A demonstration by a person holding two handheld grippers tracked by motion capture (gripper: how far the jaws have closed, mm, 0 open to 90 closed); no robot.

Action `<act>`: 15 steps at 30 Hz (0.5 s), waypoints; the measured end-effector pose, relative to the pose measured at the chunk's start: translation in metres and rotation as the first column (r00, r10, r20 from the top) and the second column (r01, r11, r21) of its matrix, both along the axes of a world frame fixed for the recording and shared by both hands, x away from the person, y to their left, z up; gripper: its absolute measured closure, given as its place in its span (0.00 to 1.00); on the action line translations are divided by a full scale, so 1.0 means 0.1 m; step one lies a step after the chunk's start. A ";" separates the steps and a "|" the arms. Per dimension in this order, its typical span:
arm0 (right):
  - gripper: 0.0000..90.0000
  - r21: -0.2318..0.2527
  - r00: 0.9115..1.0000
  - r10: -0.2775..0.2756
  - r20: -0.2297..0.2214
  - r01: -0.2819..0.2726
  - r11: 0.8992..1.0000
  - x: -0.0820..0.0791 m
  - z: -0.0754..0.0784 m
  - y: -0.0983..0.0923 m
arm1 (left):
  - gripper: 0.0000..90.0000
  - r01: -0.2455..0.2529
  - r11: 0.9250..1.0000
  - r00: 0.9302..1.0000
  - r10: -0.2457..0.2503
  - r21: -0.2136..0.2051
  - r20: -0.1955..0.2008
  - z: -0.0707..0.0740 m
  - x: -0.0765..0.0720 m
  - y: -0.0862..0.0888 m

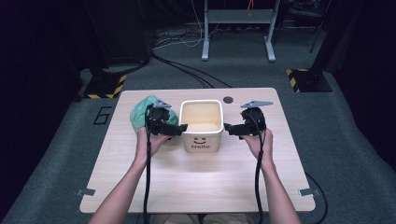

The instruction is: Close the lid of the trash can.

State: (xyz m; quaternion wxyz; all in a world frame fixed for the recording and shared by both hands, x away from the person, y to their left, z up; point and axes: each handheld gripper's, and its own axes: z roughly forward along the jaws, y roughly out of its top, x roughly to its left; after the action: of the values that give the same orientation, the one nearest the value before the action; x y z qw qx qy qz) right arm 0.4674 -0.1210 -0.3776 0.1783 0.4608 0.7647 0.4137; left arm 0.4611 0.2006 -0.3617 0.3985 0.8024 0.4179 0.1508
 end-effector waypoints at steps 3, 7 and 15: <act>0.02 -0.003 1.000 0.003 0.022 -0.003 1.000 -0.07 -0.01 -0.02 | 0.11 0.002 1.000 1.000 -0.002 -0.003 0.009 -0.01 -0.07 0.02; 0.00 -0.012 0.998 -0.002 0.059 0.003 1.000 -0.18 -0.02 -0.05 | 0.11 0.018 1.000 1.000 -0.019 0.008 0.022 -0.04 -0.19 0.07; 0.00 -0.045 0.994 -0.012 0.113 0.017 0.999 -0.37 -0.06 -0.14 | 0.09 0.020 1.000 0.999 -0.020 0.013 0.042 -0.13 -0.38 0.21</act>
State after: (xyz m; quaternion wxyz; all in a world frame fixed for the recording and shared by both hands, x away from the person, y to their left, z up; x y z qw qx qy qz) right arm 0.4303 -0.1348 -0.3841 0.2347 0.4381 0.7594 0.4198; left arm 0.4228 0.2215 -0.3746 0.4037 0.8056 0.4005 0.1663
